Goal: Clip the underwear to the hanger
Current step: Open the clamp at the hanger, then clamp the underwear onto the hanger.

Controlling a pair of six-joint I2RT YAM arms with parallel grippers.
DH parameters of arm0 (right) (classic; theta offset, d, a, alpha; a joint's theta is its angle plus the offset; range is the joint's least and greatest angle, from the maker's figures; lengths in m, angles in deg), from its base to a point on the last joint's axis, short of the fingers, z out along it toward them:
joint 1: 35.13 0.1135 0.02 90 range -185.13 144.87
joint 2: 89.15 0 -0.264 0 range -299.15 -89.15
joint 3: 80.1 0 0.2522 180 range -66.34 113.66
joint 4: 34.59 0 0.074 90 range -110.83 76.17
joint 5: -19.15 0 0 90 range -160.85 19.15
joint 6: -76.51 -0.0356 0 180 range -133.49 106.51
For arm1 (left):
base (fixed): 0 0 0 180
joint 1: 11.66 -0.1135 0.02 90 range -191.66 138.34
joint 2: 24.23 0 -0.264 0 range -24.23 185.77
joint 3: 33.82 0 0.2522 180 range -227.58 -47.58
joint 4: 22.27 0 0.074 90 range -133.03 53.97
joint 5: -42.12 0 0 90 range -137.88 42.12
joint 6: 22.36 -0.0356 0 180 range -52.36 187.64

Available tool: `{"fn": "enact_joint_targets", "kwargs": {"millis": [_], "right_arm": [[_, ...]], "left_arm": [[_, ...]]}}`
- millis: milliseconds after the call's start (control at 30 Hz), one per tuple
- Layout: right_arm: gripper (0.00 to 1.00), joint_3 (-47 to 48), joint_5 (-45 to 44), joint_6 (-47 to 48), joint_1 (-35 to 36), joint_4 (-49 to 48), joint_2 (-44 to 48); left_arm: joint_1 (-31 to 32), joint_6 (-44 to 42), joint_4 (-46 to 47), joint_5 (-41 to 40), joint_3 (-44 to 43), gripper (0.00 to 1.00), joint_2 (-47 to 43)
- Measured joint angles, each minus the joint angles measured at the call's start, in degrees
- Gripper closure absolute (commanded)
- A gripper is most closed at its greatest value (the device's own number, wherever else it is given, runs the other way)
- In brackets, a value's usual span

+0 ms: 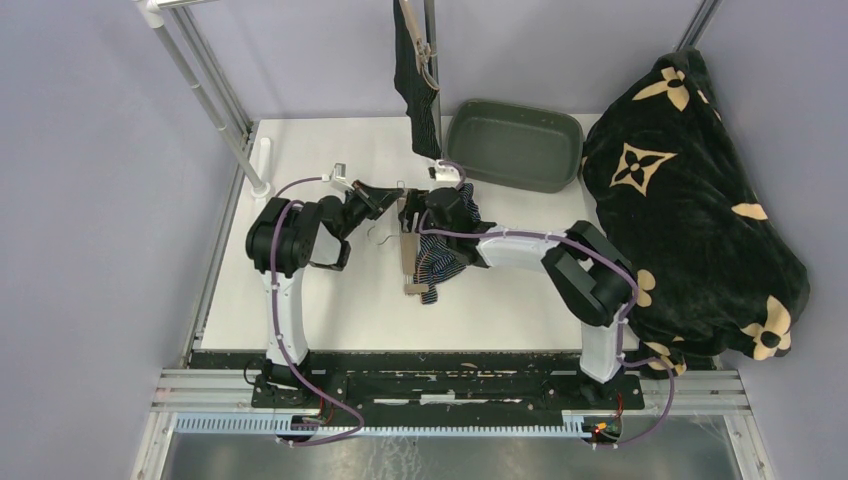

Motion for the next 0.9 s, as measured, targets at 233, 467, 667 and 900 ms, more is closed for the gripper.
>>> {"fn": "enact_joint_targets", "kwargs": {"millis": [233,467,667,900], "right_arm": [[0.27,-0.48,0.07,4.09,-4.07,6.01,9.79],[0.3,5.2,0.04,9.27,-9.46,19.56,10.6],[0.32,11.06,0.22,13.25,-11.63,30.47,7.96],[0.37,17.4,3.28,15.21,-13.11,35.93,3.34]], "left_arm": [[-1.07,0.0,0.0,1.79,0.11,0.97,0.02],[-1.99,0.0,0.33,5.95,0.63,0.97,0.02],[-2.12,0.0,0.33,8.68,0.63,0.97,0.02],[-2.12,0.0,0.33,9.35,0.66,0.97,0.02]]}}
